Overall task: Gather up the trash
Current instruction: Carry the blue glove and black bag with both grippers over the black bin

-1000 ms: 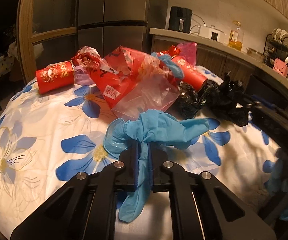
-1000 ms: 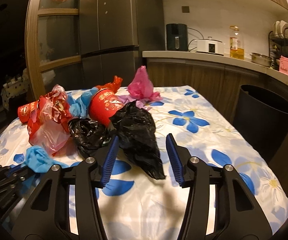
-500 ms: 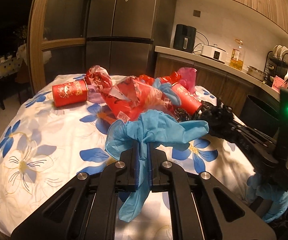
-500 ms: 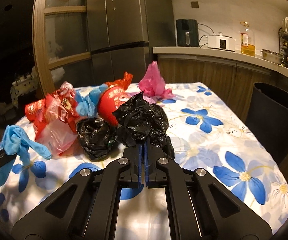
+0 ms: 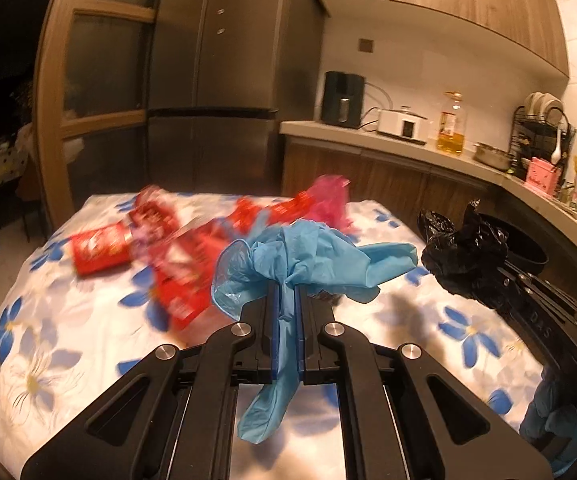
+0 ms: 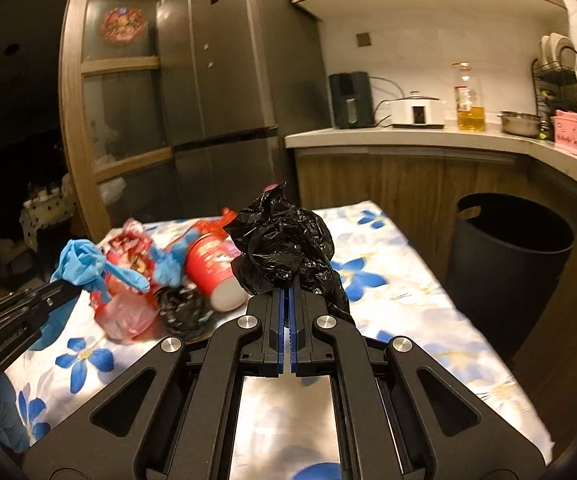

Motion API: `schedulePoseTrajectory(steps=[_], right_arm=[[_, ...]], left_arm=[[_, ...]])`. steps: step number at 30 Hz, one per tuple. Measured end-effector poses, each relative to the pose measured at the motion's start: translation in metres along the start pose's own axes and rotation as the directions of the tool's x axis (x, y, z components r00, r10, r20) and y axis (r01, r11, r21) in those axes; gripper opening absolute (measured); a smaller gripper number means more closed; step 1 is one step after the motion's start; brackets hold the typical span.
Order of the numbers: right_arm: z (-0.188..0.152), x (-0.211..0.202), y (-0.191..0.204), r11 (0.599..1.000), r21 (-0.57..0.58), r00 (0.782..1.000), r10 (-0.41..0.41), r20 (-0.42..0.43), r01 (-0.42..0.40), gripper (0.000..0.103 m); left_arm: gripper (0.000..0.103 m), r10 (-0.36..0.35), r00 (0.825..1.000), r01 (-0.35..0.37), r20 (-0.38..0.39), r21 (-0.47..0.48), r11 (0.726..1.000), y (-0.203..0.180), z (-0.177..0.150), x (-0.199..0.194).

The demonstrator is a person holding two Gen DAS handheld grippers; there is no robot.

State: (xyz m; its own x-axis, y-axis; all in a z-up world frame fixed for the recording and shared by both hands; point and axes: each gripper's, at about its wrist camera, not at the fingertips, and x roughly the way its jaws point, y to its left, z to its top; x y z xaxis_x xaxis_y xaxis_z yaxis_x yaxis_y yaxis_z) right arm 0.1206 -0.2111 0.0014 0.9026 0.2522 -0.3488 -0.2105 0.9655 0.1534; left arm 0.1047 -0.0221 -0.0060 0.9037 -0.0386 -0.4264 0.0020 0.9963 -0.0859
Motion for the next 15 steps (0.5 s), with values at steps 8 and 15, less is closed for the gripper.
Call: schedulePoseTrajectory(steps=[8, 15], right_arm=[[0.026, -0.018, -0.046, 0.995, 0.038, 0.993, -0.099, 0.066, 0.096, 0.002], [0.045, -0.025, -0.092, 0.975, 0.070, 0.969, -0.220, 0.111, 0.213, 0.002]], left_arm=[[0.006, -0.113, 0.993, 0.111, 0.040, 0.054, 0.992, -0.055, 0.037, 0.019], [0.006, -0.227, 0.973, 0.220, 0.052, 0.108, 0.969, -0.118, 0.069, 0.053]])
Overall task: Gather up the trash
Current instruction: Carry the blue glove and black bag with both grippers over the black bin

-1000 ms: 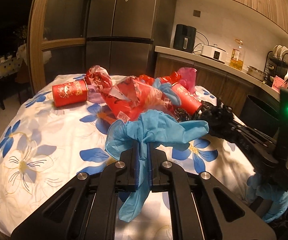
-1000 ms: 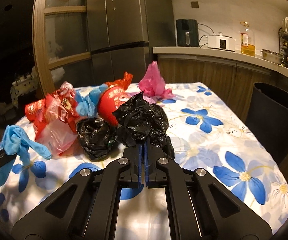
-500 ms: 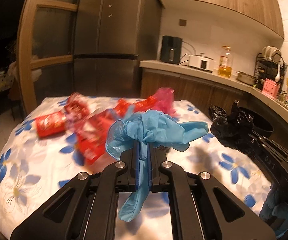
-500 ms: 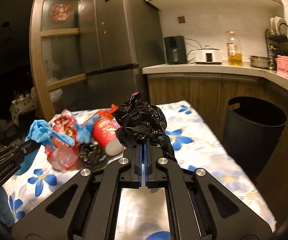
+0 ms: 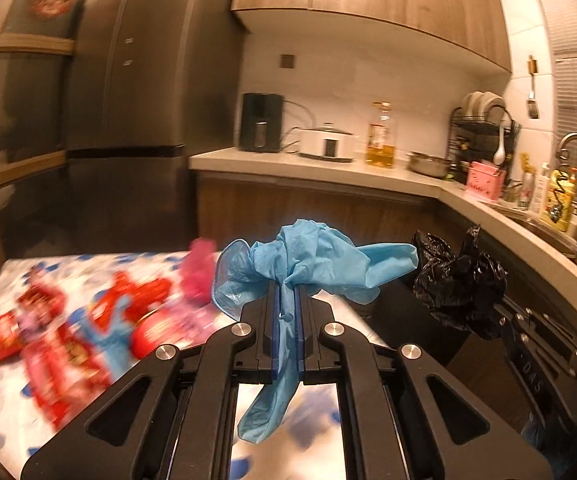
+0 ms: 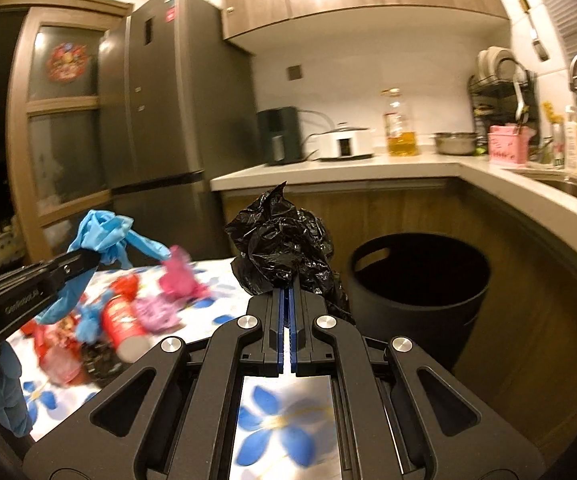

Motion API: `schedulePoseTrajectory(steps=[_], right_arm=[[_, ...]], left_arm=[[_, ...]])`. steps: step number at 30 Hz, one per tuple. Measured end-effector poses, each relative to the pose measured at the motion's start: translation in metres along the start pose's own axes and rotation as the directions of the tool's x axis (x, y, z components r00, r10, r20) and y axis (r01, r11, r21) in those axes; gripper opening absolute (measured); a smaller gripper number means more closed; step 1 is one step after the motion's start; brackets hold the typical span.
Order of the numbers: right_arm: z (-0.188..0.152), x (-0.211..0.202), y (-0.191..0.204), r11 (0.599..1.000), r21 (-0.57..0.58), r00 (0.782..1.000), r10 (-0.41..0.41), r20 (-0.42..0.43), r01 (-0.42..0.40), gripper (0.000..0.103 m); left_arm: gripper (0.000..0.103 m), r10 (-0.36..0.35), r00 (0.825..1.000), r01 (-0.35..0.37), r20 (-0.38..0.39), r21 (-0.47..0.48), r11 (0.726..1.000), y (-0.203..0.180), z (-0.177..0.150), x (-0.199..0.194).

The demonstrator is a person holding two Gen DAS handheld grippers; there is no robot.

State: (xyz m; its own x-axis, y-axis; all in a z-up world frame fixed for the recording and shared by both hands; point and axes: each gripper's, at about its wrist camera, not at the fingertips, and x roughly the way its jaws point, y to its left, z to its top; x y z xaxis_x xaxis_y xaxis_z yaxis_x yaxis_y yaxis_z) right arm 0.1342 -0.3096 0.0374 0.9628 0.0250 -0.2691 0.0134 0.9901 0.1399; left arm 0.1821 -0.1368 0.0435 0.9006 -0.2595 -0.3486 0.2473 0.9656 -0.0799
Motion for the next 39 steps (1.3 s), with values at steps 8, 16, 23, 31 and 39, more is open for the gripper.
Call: schedulePoseTrajectory(steps=[8, 16, 23, 31, 39], right_arm=[[0.020, 0.015, -0.053, 0.992, 0.030, 0.992, -0.121, 0.039, 0.120, 0.002], [0.034, 0.038, -0.107, 0.979, 0.074, 0.981, -0.191, 0.042, 0.188, 0.002], [0.039, 0.059, -0.131, 0.976, 0.086, 0.979, -0.201, 0.022, 0.198, 0.002], [0.041, 0.079, -0.153, 0.976, 0.109, 0.982, -0.190, -0.002, 0.189, 0.002], [0.040, 0.090, -0.162, 0.976, 0.117, 0.983, -0.183, -0.009, 0.183, 0.003]], left_arm=[[0.006, -0.118, 0.993, 0.117, 0.017, 0.030, 0.993, -0.057, 0.024, 0.051], [0.006, -0.186, 0.982, 0.187, -0.014, 0.072, 0.980, -0.114, 0.030, 0.107], [0.006, -0.234, 0.971, 0.237, -0.043, 0.095, 0.967, -0.146, 0.029, 0.139], [0.006, -0.260, 0.963, 0.266, -0.076, 0.096, 0.959, -0.161, 0.026, 0.167], [0.007, -0.269, 0.958, 0.278, -0.095, 0.092, 0.956, -0.167, 0.024, 0.182]])
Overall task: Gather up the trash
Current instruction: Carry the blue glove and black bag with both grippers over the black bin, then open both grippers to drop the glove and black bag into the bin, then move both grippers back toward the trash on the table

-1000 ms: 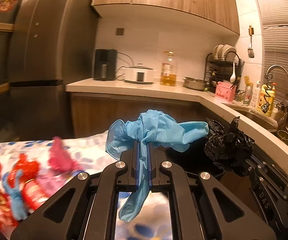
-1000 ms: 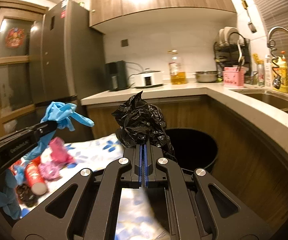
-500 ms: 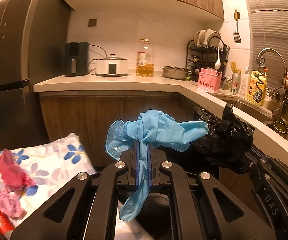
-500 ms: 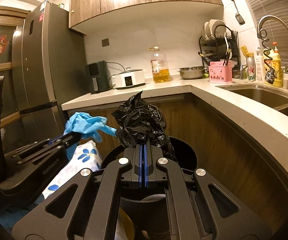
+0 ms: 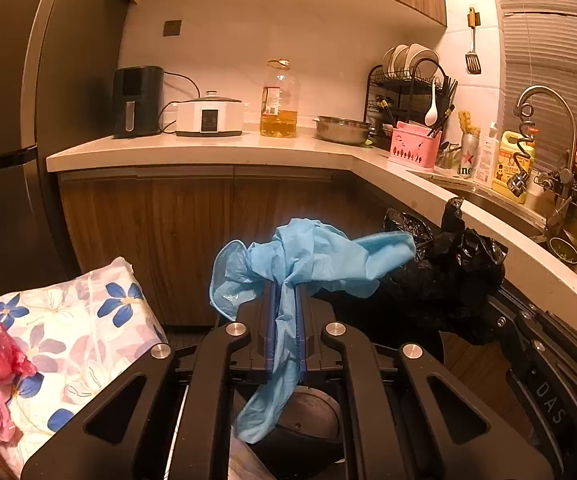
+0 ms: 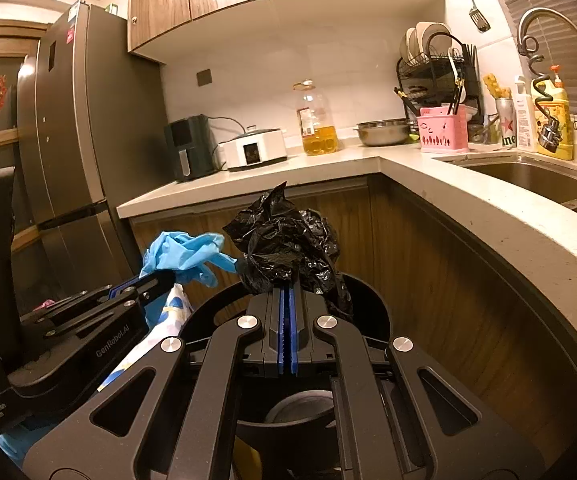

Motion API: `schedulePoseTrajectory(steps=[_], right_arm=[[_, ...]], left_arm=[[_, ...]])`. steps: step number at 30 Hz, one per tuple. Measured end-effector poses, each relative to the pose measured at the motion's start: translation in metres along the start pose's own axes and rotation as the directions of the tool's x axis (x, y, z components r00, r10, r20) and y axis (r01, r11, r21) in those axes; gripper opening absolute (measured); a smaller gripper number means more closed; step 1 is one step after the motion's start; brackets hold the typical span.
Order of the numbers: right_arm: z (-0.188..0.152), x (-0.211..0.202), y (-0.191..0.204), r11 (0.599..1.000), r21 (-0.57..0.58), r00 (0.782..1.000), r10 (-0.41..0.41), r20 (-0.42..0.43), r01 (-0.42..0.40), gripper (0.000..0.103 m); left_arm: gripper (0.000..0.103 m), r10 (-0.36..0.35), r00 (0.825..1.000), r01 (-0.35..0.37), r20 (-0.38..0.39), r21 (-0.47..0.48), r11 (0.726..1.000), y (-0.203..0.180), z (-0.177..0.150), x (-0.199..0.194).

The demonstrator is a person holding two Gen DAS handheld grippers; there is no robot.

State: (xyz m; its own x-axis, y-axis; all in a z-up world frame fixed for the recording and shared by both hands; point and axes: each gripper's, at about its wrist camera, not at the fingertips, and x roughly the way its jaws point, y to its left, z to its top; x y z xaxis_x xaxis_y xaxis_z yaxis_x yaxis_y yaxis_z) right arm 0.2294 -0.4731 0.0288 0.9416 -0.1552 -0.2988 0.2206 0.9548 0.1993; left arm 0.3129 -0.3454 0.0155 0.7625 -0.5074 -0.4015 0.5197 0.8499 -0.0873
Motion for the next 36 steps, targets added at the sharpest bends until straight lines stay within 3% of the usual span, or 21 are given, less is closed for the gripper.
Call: schedulePoseTrajectory(steps=[4, 6, 12, 21, 29, 32, 36], right_arm=[[0.001, 0.002, 0.001, 1.000, -0.001, 1.000, 0.004, 0.002, -0.004, 0.003], [0.002, 0.004, 0.000, 1.000, -0.002, 1.000, 0.006, 0.002, -0.006, 0.003], [0.003, 0.010, -0.003, 1.000, 0.009, 1.000, -0.009, -0.014, 0.009, 0.010], [-0.004, 0.003, -0.004, 1.000, 0.014, 0.999, -0.026, -0.028, 0.026, 0.046], [-0.013, -0.019, 0.005, 0.999, 0.001, 0.999, -0.052, -0.015, 0.052, 0.076], [-0.016, -0.027, 0.010, 0.998, -0.009, 0.998, -0.061, -0.011, 0.061, 0.079], [-0.017, -0.039, 0.018, 0.997, -0.025, 0.997, -0.076, 0.002, 0.076, 0.083]], left_arm=[[0.011, 0.005, 1.000, -0.005, 0.002, 0.000, 1.000, 0.000, 0.001, 0.002], [0.024, 0.007, 1.000, -0.007, 0.006, 0.002, 1.000, 0.000, 0.001, 0.002], [0.046, 0.008, 1.000, -0.008, 0.022, 0.003, 1.000, 0.001, 0.001, 0.001], [0.080, 0.059, 0.997, -0.057, 0.054, -0.029, 0.998, 0.015, 0.000, -0.017], [0.089, 0.155, 0.985, -0.154, 0.070, -0.029, 0.988, 0.031, -0.010, -0.052], [0.097, 0.184, 0.980, -0.181, 0.077, -0.037, 0.983, 0.036, -0.015, -0.066], [0.097, 0.204, 0.975, -0.202, 0.083, -0.037, 0.979, 0.040, -0.018, -0.082]])
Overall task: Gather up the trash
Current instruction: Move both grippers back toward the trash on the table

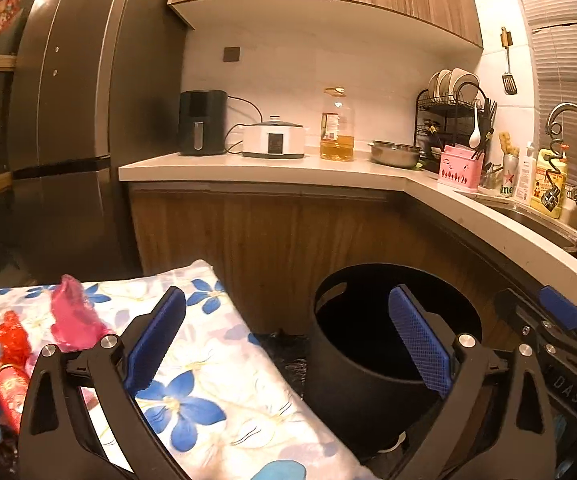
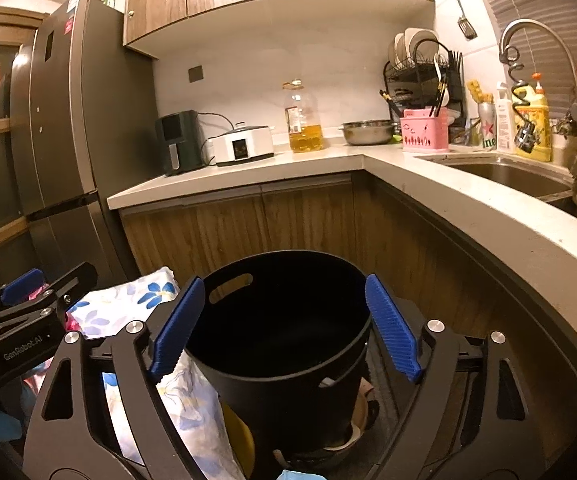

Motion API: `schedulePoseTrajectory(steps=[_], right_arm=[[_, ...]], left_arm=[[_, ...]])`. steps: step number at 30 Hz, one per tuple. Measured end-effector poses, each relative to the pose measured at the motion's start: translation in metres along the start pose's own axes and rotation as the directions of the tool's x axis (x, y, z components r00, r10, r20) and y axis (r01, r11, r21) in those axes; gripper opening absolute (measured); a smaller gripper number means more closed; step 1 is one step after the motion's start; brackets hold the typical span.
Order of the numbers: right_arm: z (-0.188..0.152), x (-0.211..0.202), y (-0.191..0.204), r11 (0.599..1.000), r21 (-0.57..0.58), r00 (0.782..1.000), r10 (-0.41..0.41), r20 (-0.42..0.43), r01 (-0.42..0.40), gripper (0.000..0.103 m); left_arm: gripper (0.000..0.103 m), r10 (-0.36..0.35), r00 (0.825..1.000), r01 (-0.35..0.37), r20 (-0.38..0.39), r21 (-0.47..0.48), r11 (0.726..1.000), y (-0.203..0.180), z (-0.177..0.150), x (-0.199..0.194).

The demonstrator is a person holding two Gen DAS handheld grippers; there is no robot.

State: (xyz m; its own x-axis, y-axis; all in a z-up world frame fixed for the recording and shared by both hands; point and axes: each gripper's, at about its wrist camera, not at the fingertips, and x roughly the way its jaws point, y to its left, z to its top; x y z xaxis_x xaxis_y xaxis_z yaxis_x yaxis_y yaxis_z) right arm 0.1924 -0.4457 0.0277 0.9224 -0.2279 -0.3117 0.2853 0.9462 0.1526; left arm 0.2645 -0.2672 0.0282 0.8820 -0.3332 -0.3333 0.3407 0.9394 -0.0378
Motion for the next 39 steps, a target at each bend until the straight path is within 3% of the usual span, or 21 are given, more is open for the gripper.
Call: schedulePoseTrajectory(steps=[12, 23, 32, 39], right_arm=[[-0.010, -0.046, 0.018, 0.998, -0.022, 0.997, -0.053, 0.051, 0.054, 0.086], [-0.032, -0.088, 0.050, 1.000, -0.010, 0.997, -0.028, 0.078, 0.029, 0.086], [-0.054, -0.115, 0.103, 0.997, -0.051, 0.993, 0.061, 0.100, -0.056, 0.086], [-0.082, -0.116, 0.157, 0.983, -0.090, 0.986, 0.161, 0.034, -0.157, 0.086]], left_arm=[[0.097, 0.086, 0.996, -0.085, 0.027, -0.027, 0.996, 0.033, -0.019, -0.052], [0.097, 0.188, 0.982, -0.186, 0.033, -0.071, 0.980, 0.077, -0.042, -0.103], [0.097, 0.331, 0.943, -0.321, 0.045, -0.150, 0.935, 0.140, -0.068, -0.154], [0.097, 0.460, 0.888, -0.453, -0.014, -0.208, 0.867, 0.200, -0.095, -0.183]])
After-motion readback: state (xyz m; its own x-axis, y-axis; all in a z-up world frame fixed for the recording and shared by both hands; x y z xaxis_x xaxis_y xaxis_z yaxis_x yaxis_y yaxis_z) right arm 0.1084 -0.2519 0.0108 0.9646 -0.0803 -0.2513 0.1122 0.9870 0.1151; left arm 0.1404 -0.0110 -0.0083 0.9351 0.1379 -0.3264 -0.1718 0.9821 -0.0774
